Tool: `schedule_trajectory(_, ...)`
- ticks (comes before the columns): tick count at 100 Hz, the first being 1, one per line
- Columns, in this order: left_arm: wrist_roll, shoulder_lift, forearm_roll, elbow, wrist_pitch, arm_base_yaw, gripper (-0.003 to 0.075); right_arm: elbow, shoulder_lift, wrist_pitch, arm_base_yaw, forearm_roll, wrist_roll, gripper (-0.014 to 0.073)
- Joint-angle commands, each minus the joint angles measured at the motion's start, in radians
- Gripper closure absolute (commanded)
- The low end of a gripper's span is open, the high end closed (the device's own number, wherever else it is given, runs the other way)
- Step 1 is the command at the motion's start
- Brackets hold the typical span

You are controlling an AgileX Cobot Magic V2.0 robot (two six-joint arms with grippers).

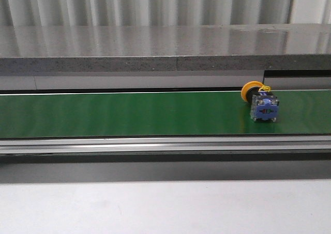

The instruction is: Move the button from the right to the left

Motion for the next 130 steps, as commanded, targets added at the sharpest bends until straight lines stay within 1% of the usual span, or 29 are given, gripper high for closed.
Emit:
schedule_trajectory(1,-0.003,0.06,0.0,-0.055,-0.07,-0.001,0.0272,-0.025,0.012,-0.081,0.001,0.003,-0.01,0.066)
schedule_trajectory(5,-0.003,0.069,0.0,-0.057,-0.1,-0.001,0.0186,-0.025,0.012,-0.081,0.001,0.003,-0.01,0.066)
schedule_trajectory(8,-0.003,0.077,0.0,-0.057,-0.124,-0.001,0.0148,-0.025,0.012,-0.081,0.001,0.003,-0.01,0.066)
schedule_trajectory(10,-0.003,0.08,0.0,-0.057,-0.136,-0.001,0.013,-0.025,0.012,-0.081,0.001,0.003,-0.01,0.066)
schedule_trajectory(14,-0.003,0.086,-0.007,-0.057,-0.153,-0.001,0.0118,-0.025,0.012,-0.081,0.001,0.003,-0.01,0.066)
schedule_trajectory(23,-0.003,0.089,-0.058,-0.06,-0.162,-0.001,0.0122,-0.025,0.012,-0.081,0.001,0.003,-0.01,0.066)
schedule_trajectory(28,-0.001,0.093,-0.058,-0.064,-0.155,-0.003,0.0126,-0.025,0.012,-0.081,0.001,0.003,-0.01,0.066)
schedule_trajectory(37,0.08,0.132,-0.058,-0.101,-0.063,-0.003,0.0148,-0.025,0.012,-0.081,0.001,0.003,-0.01,0.066)
schedule_trajectory(43,0.102,0.177,-0.058,-0.134,0.001,-0.003,0.0162,-0.025,0.012,-0.081,0.001,0.003,-0.01,0.066)
schedule_trajectory(57,0.104,0.27,-0.086,-0.207,0.043,-0.042,0.0178,-0.025,0.012,-0.081,0.001,0.003,-0.01,0.066)
schedule_trajectory(69,0.137,0.364,-0.124,-0.274,0.052,-0.101,0.0187,-0.025,0.012,-0.081,0.001,0.003,-0.01,0.066)
schedule_trajectory(78,0.137,0.434,-0.129,-0.322,0.061,-0.152,0.0187,-0.025,0.012,-0.081,0.001,0.003,-0.01,0.066)
schedule_trajectory(92,0.121,0.566,-0.196,-0.415,0.097,-0.223,0.0187,-0.025,0.012,-0.081,0.001,0.003,-0.01,0.066)
schedule_trajectory(103,0.121,0.678,-0.238,-0.482,0.086,-0.281,0.0187,-0.025,0.012,-0.081,0.001,0.003,-0.01,0.066)
schedule_trajectory(116,0.114,0.81,-0.255,-0.563,0.078,-0.357,0.0187,-0.025,0.012,-0.081,0.001,0.003,-0.01,0.066)
schedule_trajectory(130,0.073,0.947,-0.255,-0.671,0.108,-0.438,0.0187,-0.025,0.012,-0.081,0.001,0.003,-0.01,0.066)
